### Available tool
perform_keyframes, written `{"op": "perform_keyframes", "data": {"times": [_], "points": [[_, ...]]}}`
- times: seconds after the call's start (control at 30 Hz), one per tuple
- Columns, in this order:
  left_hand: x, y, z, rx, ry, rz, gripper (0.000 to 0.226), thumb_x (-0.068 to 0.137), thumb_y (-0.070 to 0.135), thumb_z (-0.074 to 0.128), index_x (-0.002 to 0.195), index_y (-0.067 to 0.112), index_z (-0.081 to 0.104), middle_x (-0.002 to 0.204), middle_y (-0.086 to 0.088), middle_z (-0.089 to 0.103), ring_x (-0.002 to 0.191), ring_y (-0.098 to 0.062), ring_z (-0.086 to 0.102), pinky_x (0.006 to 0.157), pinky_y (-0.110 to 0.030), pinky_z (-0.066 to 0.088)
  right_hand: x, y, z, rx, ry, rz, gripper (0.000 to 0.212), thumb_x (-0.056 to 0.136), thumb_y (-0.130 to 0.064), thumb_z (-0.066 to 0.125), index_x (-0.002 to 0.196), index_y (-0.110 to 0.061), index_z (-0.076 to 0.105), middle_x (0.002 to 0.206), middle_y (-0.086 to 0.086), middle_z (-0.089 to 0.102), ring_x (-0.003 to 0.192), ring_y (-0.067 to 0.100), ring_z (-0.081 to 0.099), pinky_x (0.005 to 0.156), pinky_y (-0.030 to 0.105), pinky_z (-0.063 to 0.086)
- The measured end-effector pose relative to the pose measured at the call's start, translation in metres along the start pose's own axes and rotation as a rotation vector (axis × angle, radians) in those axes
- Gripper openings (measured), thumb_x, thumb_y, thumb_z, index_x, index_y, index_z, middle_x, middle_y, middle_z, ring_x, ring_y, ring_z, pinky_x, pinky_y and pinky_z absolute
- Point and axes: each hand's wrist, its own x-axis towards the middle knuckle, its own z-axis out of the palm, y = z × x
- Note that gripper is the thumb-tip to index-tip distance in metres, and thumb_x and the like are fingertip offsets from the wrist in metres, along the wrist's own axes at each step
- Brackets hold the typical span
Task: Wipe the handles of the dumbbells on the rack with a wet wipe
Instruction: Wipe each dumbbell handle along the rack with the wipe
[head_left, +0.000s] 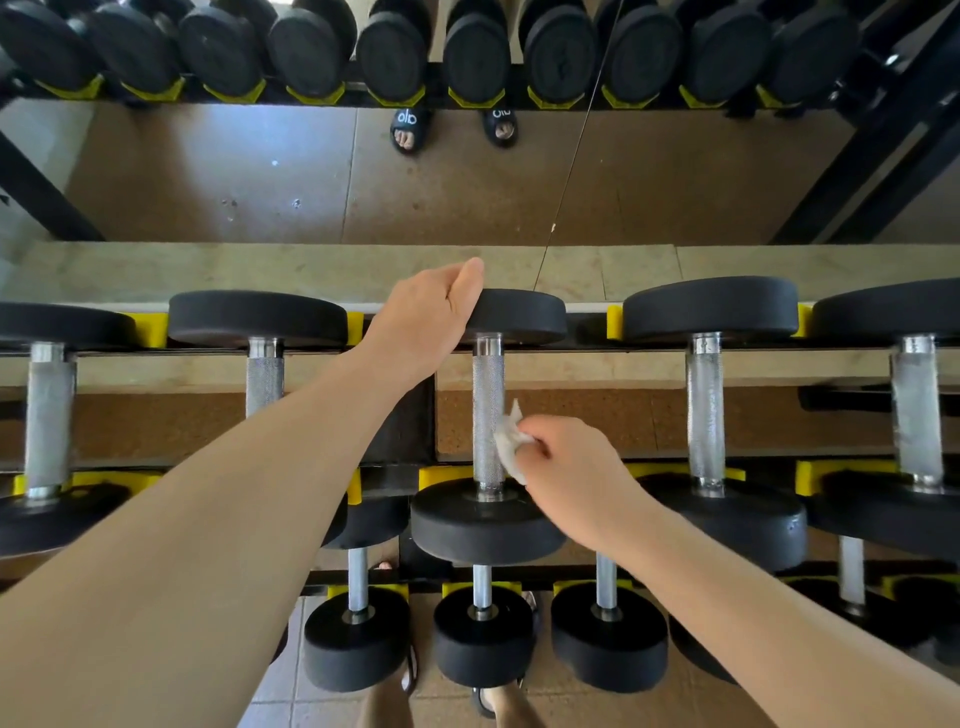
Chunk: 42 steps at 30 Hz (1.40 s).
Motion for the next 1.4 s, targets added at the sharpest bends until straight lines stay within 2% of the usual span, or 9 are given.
{"op": "perform_keyframes", "data": {"times": [0.13,0.3,0.53,0.83,0.93,1.03,1.23,1.33,1.4], "points": [[-0.001,0.001,0.0,-0.001,0.002,0.004,0.059,0.109,0.044,0.024,0.095,0.0,0.06,0.087,-0.023,0.061,0.081,-0.033,0.058,0.065,-0.035,0.041,-0.008,-0.016,0.016,-0.271,-0.163,-0.31,0.035,0.102,-0.016,0.04,0.13,-0.02,0.06,0.1,-0.001,0.067,0.053,-0.003,0.045,0.047,0.012,0.035],[-0.002,0.003,-0.001,0.01,-0.009,0.012,0.058,0.11,0.043,0.025,0.09,-0.003,0.055,0.073,-0.01,0.05,0.068,-0.018,0.048,0.064,-0.032,0.037,0.004,-0.013,0.008,-0.316,-0.318,-0.331,0.039,0.102,-0.013,0.037,0.073,-0.037,0.05,0.059,-0.013,0.036,0.053,0.003,0.041,0.054,0.018,0.029],[-0.002,0.004,-0.001,0.02,-0.015,0.005,0.056,0.11,0.043,0.025,0.085,0.0,0.051,0.071,-0.008,0.048,0.066,-0.016,0.047,0.063,-0.031,0.037,-0.008,0.015,-0.02,-0.291,-0.293,-0.201,0.047,0.099,-0.01,0.04,0.062,-0.038,0.039,0.05,-0.015,0.049,0.061,0.0,0.053,0.08,0.025,0.039],[0.0,0.0,0.001,-0.001,-0.013,-0.006,0.059,0.109,0.044,0.024,0.093,-0.001,0.058,0.084,-0.024,0.059,0.072,-0.025,0.053,0.064,-0.032,0.039,0.018,0.014,0.006,-0.406,-0.365,0.041,0.037,0.101,-0.015,0.033,0.123,-0.007,0.062,0.127,0.011,0.061,0.113,0.022,0.054,0.106,0.04,0.027],[0.0,0.0,0.0,-0.008,-0.015,-0.011,0.058,0.109,0.044,0.025,0.093,-0.001,0.057,0.082,-0.022,0.058,0.071,-0.021,0.052,0.065,-0.032,0.04,0.023,0.01,0.015,-0.366,-0.316,0.088,0.026,0.098,-0.015,0.039,0.103,-0.006,0.064,0.112,0.012,0.066,0.106,0.027,0.059,0.103,0.041,0.039],[0.0,0.001,0.0,-0.006,-0.012,-0.013,0.057,0.109,0.044,0.024,0.092,0.001,0.057,0.084,-0.021,0.06,0.072,-0.024,0.054,0.064,-0.033,0.041,0.006,0.001,0.009,-0.272,-0.278,0.072,0.026,0.096,-0.009,0.043,0.071,-0.014,0.047,0.078,0.005,0.055,0.069,0.016,0.053,0.063,0.022,0.042],[-0.002,0.004,-0.001,0.019,-0.003,-0.009,0.052,0.11,0.04,0.025,0.083,0.005,0.051,0.071,-0.005,0.048,0.066,-0.016,0.046,0.062,-0.03,0.036,0.011,-0.011,-0.014,-0.135,-0.049,-0.123,0.014,0.099,-0.02,0.049,0.095,-0.015,0.061,0.075,-0.006,0.053,0.062,0.0,0.048,0.056,0.012,0.036],[-0.002,0.005,-0.001,0.032,-0.007,-0.011,0.053,0.11,0.04,0.024,0.088,0.004,0.055,0.072,-0.004,0.05,0.068,-0.016,0.047,0.062,-0.03,0.038,0.039,-0.013,-0.015,0.231,0.37,0.053,0.019,0.1,-0.027,0.048,0.105,-0.016,0.062,0.089,0.0,0.062,0.078,0.006,0.057,0.066,0.02,0.043],[-0.002,0.005,-0.001,0.024,-0.004,-0.008,0.053,0.11,0.041,0.025,0.084,0.004,0.054,0.07,-0.003,0.048,0.066,-0.016,0.046,0.062,-0.03,0.038,0.053,-0.016,-0.005,0.438,0.315,0.208,0.026,0.101,-0.028,0.047,0.11,-0.012,0.065,0.098,0.009,0.066,0.092,0.015,0.061,0.08,0.029,0.05]]}}
